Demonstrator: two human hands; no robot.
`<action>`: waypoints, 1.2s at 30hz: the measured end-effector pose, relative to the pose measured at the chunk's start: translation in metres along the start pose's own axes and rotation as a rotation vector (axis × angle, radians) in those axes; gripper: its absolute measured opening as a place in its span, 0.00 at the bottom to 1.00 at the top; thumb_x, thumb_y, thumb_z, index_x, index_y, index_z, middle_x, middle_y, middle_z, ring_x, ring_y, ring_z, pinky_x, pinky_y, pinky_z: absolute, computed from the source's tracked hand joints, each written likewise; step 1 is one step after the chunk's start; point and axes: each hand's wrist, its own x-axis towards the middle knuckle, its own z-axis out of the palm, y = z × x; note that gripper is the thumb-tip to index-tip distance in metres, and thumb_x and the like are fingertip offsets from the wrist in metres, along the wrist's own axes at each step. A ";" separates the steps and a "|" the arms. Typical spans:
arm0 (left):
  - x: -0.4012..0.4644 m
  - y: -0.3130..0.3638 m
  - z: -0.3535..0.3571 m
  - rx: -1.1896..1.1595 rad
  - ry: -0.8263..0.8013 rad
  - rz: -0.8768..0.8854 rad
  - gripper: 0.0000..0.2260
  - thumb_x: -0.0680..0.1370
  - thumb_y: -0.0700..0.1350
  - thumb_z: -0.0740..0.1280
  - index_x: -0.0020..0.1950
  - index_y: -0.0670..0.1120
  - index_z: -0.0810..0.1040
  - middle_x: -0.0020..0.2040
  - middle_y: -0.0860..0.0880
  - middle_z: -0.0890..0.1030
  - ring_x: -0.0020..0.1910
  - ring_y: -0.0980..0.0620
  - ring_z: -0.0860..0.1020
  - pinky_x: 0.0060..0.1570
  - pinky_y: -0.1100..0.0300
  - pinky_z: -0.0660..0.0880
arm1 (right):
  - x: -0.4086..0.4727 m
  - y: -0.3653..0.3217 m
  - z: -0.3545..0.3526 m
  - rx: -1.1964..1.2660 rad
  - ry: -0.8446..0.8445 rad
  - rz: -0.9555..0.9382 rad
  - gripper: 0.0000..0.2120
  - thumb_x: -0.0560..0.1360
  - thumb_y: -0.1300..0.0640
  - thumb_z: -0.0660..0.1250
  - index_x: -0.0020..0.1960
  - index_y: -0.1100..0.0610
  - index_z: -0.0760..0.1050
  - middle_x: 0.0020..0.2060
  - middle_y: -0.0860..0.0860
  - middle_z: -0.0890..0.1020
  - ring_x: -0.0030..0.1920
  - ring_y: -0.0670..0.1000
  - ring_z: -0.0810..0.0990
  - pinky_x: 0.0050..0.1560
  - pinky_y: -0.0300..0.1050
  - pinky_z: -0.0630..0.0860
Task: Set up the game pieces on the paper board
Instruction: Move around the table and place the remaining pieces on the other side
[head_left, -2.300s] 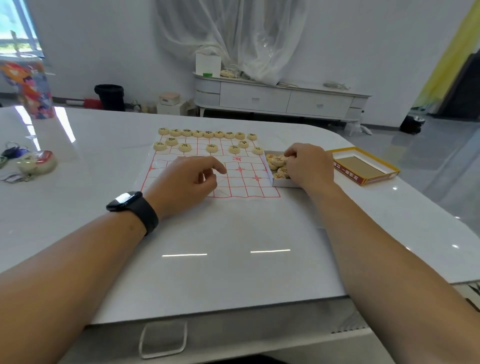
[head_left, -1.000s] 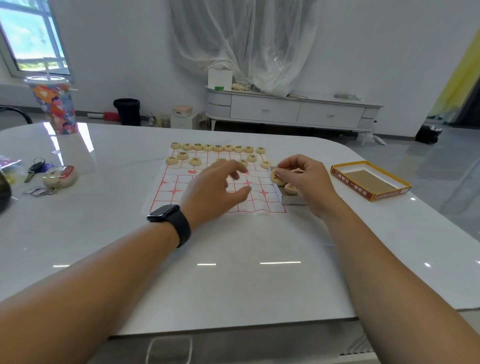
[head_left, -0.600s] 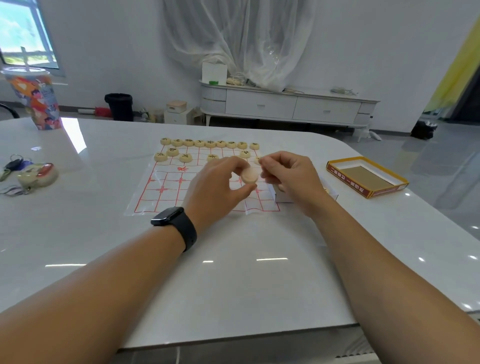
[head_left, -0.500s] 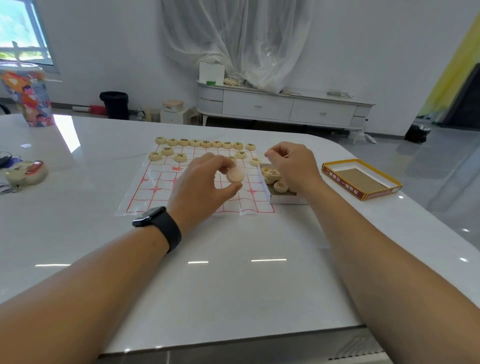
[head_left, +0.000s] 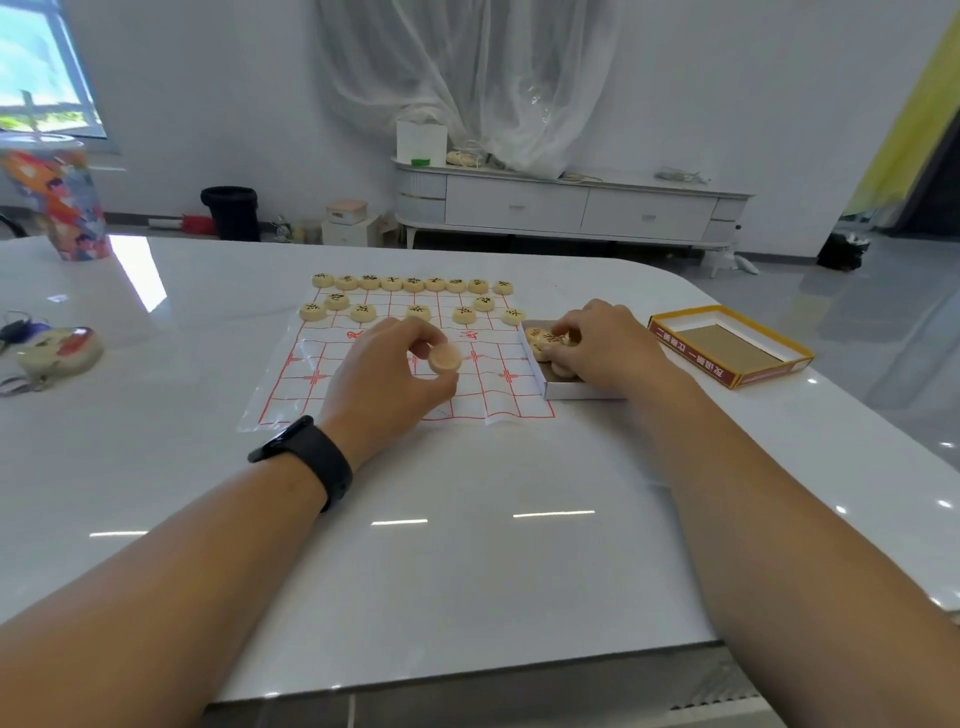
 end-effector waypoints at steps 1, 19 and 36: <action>-0.001 0.000 -0.002 0.003 -0.005 -0.013 0.12 0.74 0.51 0.75 0.56 0.53 0.80 0.50 0.57 0.78 0.45 0.61 0.72 0.41 0.67 0.65 | 0.001 -0.003 0.001 -0.002 0.003 0.007 0.21 0.77 0.38 0.67 0.65 0.48 0.79 0.60 0.51 0.77 0.58 0.54 0.75 0.51 0.49 0.76; 0.009 -0.077 -0.073 0.143 -0.005 -0.268 0.17 0.75 0.57 0.73 0.61 0.51 0.81 0.51 0.56 0.80 0.51 0.54 0.76 0.50 0.58 0.72 | -0.023 -0.105 0.011 -0.057 0.357 -0.251 0.19 0.77 0.39 0.67 0.59 0.51 0.80 0.51 0.48 0.80 0.49 0.50 0.76 0.49 0.48 0.77; 0.032 -0.079 -0.052 0.299 -0.004 -0.182 0.18 0.75 0.60 0.71 0.62 0.55 0.80 0.57 0.53 0.79 0.59 0.50 0.71 0.53 0.57 0.70 | -0.025 -0.141 0.045 0.287 0.140 -0.245 0.18 0.76 0.40 0.70 0.59 0.50 0.79 0.49 0.45 0.79 0.52 0.49 0.76 0.51 0.48 0.78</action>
